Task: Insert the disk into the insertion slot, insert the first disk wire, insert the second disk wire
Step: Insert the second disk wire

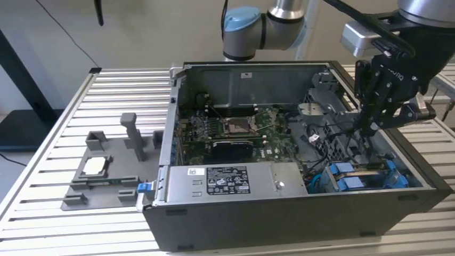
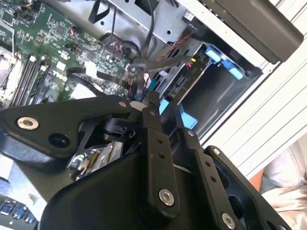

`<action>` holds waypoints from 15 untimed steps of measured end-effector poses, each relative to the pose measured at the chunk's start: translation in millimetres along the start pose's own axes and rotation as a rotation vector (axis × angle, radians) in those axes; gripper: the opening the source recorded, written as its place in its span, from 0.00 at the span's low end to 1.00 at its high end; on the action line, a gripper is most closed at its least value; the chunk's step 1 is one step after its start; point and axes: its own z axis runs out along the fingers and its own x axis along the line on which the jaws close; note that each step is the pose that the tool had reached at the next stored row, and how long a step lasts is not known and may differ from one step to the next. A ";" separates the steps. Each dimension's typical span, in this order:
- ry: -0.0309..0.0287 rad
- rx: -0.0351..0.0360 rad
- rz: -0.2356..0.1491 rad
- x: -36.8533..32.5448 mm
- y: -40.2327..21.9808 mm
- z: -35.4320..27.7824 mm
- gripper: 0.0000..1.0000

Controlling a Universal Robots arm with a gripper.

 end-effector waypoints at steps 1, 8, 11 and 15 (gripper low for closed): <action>-0.0001 0.0000 0.000 -0.5 1.4 -0.1 0.27; 0.0000 0.0000 -0.001 -2.1 6.9 -6.2 0.27; -0.0004 0.0000 -0.001 -2.6 9.1 -7.0 0.27; -0.0001 0.0000 -0.001 -4.9 12.5 -6.1 0.27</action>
